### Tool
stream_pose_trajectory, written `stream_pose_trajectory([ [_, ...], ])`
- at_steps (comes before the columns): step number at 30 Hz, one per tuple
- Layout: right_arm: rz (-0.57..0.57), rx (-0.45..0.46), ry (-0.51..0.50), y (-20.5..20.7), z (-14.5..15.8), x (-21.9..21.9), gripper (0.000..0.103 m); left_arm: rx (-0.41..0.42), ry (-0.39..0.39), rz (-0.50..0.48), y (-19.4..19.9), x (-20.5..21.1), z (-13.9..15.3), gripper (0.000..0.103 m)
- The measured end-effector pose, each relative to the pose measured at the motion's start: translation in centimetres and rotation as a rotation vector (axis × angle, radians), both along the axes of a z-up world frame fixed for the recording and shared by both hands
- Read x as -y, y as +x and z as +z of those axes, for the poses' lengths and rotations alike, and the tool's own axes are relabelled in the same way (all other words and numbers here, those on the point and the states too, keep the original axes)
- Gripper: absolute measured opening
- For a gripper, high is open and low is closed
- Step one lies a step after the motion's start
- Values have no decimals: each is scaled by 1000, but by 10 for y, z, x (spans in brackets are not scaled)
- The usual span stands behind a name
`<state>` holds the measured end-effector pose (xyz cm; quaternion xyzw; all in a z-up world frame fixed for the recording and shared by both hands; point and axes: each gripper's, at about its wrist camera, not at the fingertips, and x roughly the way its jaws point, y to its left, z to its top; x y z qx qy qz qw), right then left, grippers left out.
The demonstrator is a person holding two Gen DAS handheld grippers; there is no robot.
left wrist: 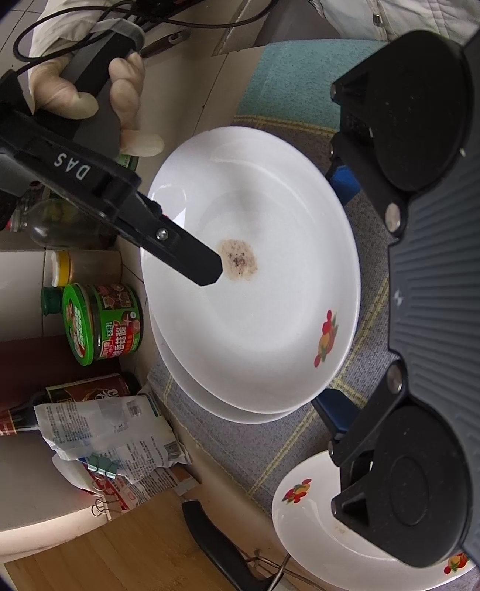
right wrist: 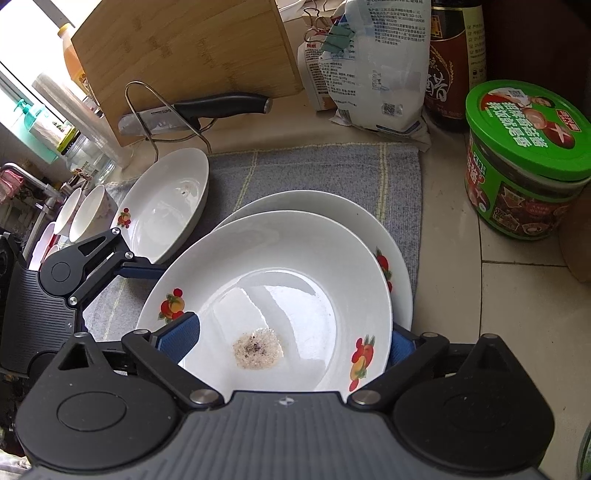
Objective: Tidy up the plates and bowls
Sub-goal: 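Lower the stained plate onto the other plate and open the right gripper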
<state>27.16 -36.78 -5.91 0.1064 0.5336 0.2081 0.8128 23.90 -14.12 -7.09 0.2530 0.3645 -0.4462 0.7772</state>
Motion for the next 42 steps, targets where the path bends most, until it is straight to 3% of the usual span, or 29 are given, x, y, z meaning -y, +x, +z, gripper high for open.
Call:
stream_pose_trajectory([
  [15, -47, 10, 5, -13, 8, 3, 103, 19, 28, -14, -4, 1, 1, 102],
  [42, -75, 18, -123, -34, 13, -15, 103, 38, -54, 68, -14, 3, 8, 102],
])
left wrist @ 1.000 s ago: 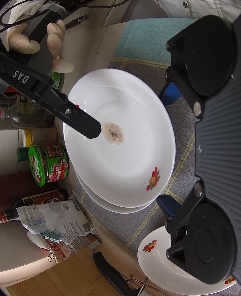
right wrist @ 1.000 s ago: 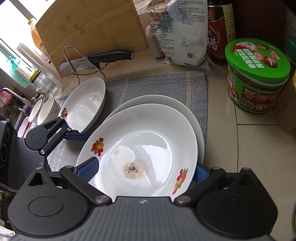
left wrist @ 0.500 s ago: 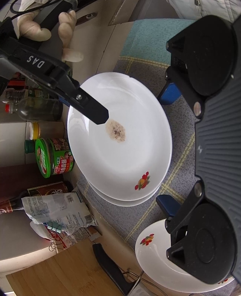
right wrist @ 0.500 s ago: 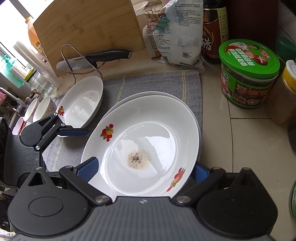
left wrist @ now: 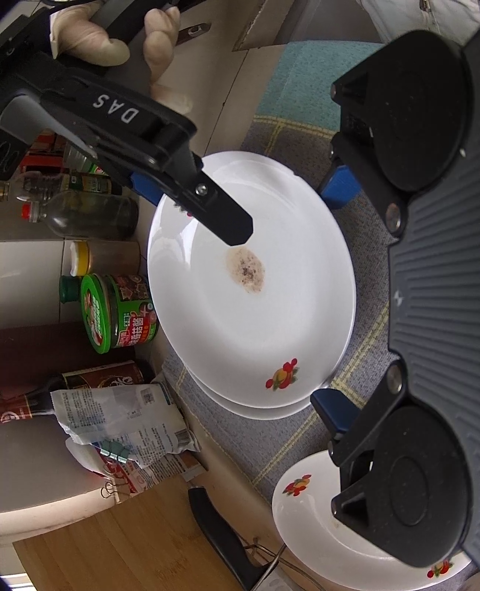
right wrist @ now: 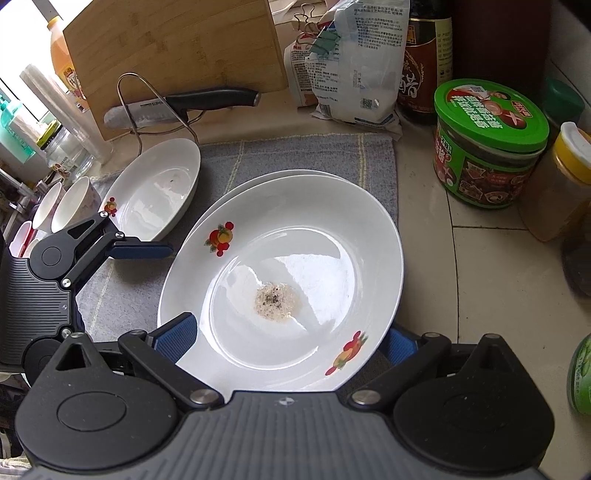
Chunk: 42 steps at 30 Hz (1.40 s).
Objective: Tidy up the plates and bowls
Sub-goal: 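Lower the stained plate onto the other plate and open the right gripper, then move the right gripper to the rim of the fruit-pattern plate by the knife rack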
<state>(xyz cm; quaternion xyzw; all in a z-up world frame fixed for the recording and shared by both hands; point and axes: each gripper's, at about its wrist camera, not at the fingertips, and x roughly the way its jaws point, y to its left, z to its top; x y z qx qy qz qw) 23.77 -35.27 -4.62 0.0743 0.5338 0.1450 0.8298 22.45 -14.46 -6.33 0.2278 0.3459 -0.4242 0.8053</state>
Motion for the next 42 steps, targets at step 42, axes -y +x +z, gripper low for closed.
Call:
stream_pose_trajectory([
  [42, -111, 339, -306, -85, 20, -161, 103, 121, -185, 570, -70, -181, 19, 102],
])
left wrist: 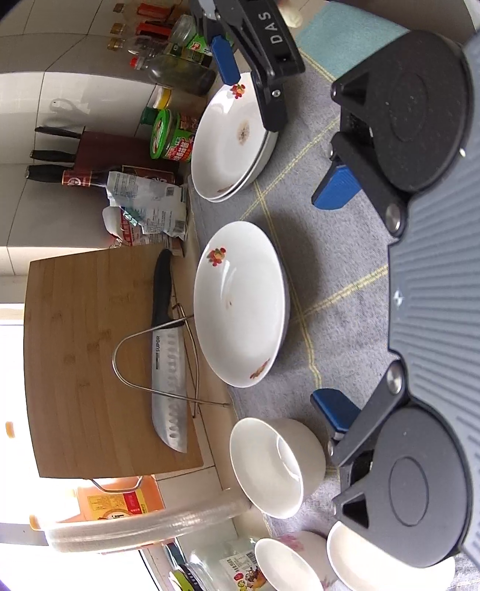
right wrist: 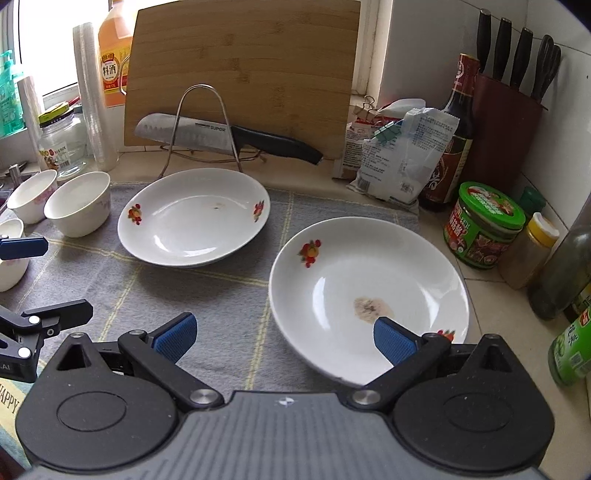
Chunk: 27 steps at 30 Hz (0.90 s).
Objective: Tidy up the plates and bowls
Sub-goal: 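Move the right gripper to the rim of the fruit-pattern plate by the knife rack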
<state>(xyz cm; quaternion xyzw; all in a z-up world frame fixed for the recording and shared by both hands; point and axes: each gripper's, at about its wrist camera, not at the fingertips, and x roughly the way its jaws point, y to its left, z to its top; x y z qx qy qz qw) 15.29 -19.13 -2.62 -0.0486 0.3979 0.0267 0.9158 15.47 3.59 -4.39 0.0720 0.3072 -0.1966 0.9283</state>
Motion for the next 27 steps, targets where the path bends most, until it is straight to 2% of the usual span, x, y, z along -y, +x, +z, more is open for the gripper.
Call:
stream_pose_trajectory([
  [5, -16, -13, 1, -14, 0, -18, 103, -31, -40, 26, 7, -11, -9, 102],
  [9, -12, -35, 6, -9, -1, -17, 103, -60, -60, 43, 16, -8, -19, 102],
  [15, 96, -66, 12, 21, -8, -8, 103, -73, -47, 133, 33, 10, -30, 102],
  [20, 187, -42, 40, 42, -7, 4, 103, -97, -10, 192, 49, 27, -41, 102],
  [23, 240, -38, 50, 58, -8, 11, 103, -117, 28, 214, 55, 36, -47, 102],
  [27, 312, -15, 61, 73, -5, 17, 103, -123, 54, 190, 58, 48, -51, 102],
])
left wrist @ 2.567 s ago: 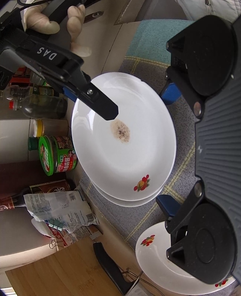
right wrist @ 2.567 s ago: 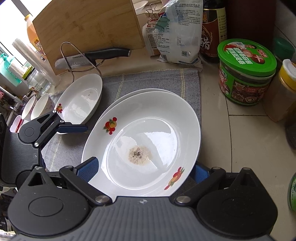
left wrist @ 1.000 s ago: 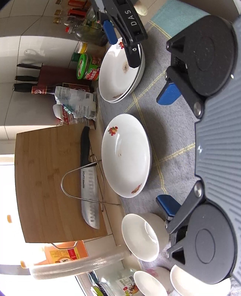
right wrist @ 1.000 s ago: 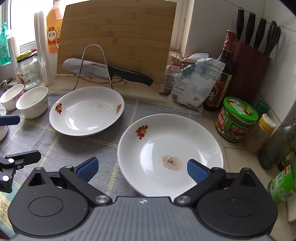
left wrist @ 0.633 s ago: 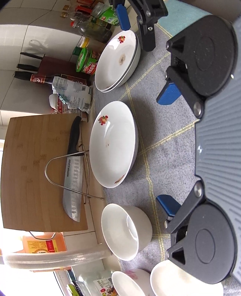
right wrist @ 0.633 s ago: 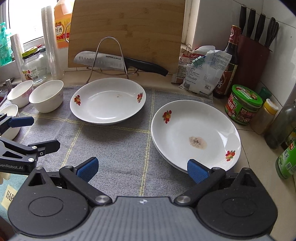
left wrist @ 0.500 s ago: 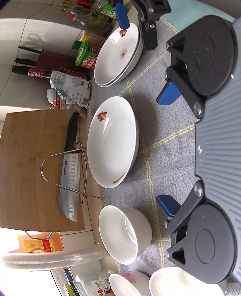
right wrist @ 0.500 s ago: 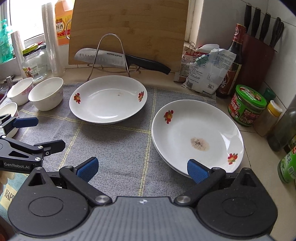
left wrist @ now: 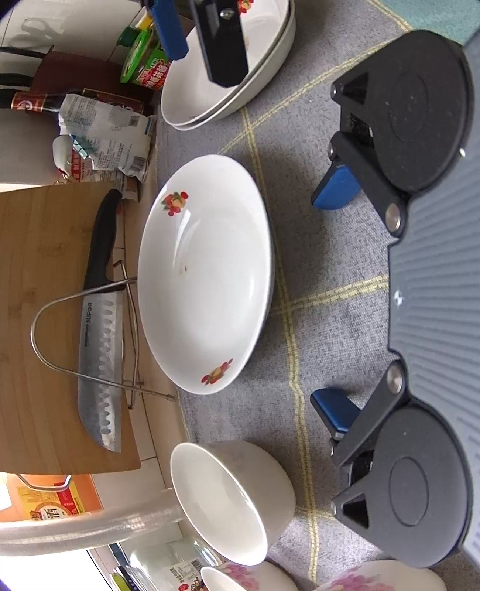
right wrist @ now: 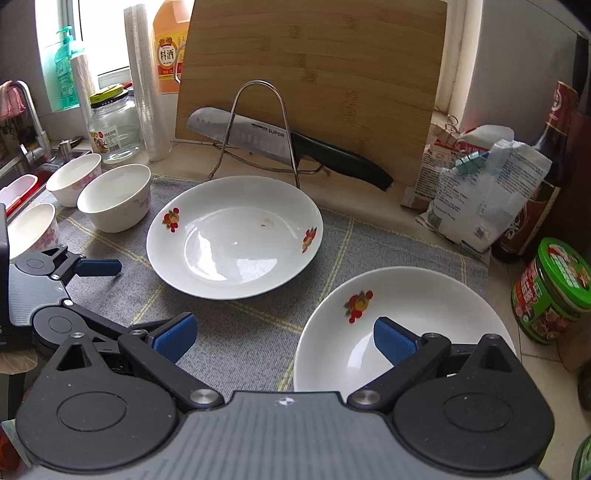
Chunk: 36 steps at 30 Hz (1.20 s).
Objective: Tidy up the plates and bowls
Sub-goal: 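Move the right gripper to the rim of the fruit-pattern plate by the knife rack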
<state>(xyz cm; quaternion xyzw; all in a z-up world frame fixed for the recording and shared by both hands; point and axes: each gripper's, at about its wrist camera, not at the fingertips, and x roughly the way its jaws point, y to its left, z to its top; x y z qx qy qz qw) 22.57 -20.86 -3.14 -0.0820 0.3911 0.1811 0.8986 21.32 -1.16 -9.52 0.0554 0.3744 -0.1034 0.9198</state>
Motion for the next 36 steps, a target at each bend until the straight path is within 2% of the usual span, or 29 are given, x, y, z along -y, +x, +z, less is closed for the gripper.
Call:
stream_pose_trajectory([
  [7, 71, -20, 14, 26, -1, 1, 103, -9, -16, -52, 17, 1, -1, 103],
  [19, 77, -143, -2, 83, -15, -5, 103, 49, -33, -98, 33, -2, -6, 103],
  [30, 204, -252, -12, 138, -35, -18, 103, 52, -40, -173, 37, -7, -6, 103],
  [36, 262, -322, -18, 162, -49, -25, 103, 56, -43, -179, 37, -7, -7, 103],
])
